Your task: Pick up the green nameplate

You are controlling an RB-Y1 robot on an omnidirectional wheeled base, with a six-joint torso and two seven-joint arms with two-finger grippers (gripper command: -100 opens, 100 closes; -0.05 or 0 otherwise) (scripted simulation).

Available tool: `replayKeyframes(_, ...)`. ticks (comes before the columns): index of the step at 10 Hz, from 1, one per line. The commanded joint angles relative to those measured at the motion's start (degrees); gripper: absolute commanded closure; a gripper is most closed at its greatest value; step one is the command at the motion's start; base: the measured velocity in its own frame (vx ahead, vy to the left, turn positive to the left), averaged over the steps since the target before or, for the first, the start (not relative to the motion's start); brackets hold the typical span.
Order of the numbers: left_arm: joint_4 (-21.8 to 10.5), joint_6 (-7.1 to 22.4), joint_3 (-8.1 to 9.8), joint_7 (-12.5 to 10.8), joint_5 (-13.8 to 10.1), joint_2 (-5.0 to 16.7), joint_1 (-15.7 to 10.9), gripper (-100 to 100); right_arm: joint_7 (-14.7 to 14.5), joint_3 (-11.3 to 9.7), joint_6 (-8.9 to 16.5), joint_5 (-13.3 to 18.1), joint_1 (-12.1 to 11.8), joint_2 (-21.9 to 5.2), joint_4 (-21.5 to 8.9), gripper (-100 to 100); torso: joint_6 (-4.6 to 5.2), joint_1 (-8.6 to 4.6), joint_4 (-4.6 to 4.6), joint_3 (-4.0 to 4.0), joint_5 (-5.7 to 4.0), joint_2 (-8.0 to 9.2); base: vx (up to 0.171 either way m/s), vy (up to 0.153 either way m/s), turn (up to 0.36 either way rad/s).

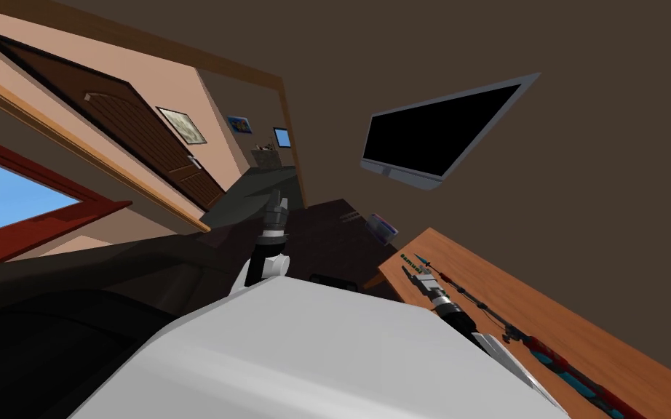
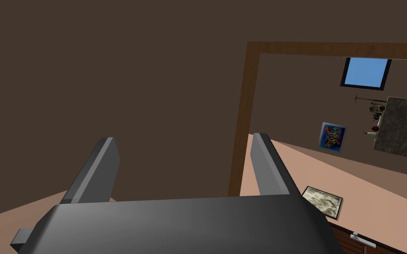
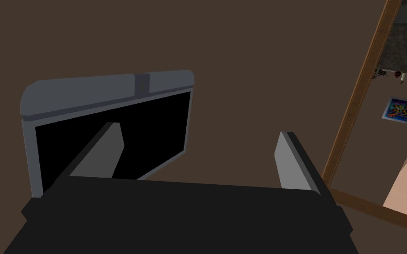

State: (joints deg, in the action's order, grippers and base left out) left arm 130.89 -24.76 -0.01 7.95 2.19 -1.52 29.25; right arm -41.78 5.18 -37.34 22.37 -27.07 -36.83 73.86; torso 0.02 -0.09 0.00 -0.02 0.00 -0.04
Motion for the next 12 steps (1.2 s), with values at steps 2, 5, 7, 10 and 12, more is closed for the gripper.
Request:
replayKeyframes(2, 0.00, 0.00, 0.00, 0.00, 0.00, 0.00, 0.01, 0, -3.67, 0.02, -0.70, 1.88, 0.66, -1.25, -4.04, -100, 0.03, 0.00, 0.00, 0.00, -0.02, 0.00, 0.015, -0.018, 0.091)
replayKeyframes(5, 0.00, 0.00, 0.00, 0.00, 0.00, 0.00, 0.00, 0, -5.61, 0.11, -0.97, 3.01, 0.80, -2.35, -8.17, -100, 0.01, -0.01, 0.00, -0.01, -0.01, -0.01, 0.014, -0.018, 0.078)
replayKeyframes(7, 0.00, 0.00, 0.00, 0.00, 0.00, 0.00, 0.00, 0, -7.47, 0.19, -1.21, 4.12, 0.96, -3.37, -10.53, -100, 0.01, -0.01, -0.01, -0.01, -0.01, -0.02, 0.019, -0.022, 0.087)
replayKeyframes(10, 0.00, 0.00, 0.00, 0.00, 0.00, 0.00, 0.00, 0, -9.22, 0.24, -1.42, 5.21, 1.14, -4.32, -13.28, -100, 0.01, 0.00, 0.00, 0.00, 0.00, 0.00, 0.010, -0.018, 0.053)
replayKeyframes(12, 0.00, 0.00, 0.00, 0.00, 0.00, 0.00, 0.00, 0, -10.87, 0.28, -1.60, 6.26, 1.33, -5.18, -15.70, -100, 0.01, -0.04, 0.00, -0.01, -0.02, -0.02, 0.016, -0.028, 0.083)
